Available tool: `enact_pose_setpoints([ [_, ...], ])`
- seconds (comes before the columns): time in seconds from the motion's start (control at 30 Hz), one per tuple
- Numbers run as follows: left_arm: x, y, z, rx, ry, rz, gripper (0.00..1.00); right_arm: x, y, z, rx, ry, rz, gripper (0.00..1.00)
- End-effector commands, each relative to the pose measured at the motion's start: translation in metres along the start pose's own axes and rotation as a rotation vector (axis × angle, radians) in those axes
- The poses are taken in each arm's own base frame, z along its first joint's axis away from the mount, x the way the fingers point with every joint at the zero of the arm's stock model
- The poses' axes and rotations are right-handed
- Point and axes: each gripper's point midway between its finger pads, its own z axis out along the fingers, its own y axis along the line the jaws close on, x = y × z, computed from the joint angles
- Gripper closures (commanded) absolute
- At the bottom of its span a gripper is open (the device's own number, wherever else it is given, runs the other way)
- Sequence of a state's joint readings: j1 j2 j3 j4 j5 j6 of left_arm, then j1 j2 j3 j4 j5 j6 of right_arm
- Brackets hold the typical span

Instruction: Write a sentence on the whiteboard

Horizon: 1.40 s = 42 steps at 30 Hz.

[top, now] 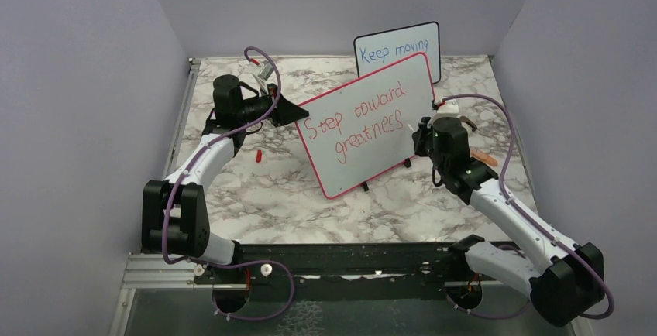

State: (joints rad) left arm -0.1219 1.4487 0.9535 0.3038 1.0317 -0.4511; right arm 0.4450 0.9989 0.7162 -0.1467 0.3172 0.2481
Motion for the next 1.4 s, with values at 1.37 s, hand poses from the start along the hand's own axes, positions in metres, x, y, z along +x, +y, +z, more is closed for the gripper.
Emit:
enact_pose_setpoints([
  [1.37, -0.025, -0.018, -0.002, -0.032, -0.022, -0.022, 0.69, -0.045, -0.026, -0.055, 0.037, -0.150, 0.042, 1.00],
])
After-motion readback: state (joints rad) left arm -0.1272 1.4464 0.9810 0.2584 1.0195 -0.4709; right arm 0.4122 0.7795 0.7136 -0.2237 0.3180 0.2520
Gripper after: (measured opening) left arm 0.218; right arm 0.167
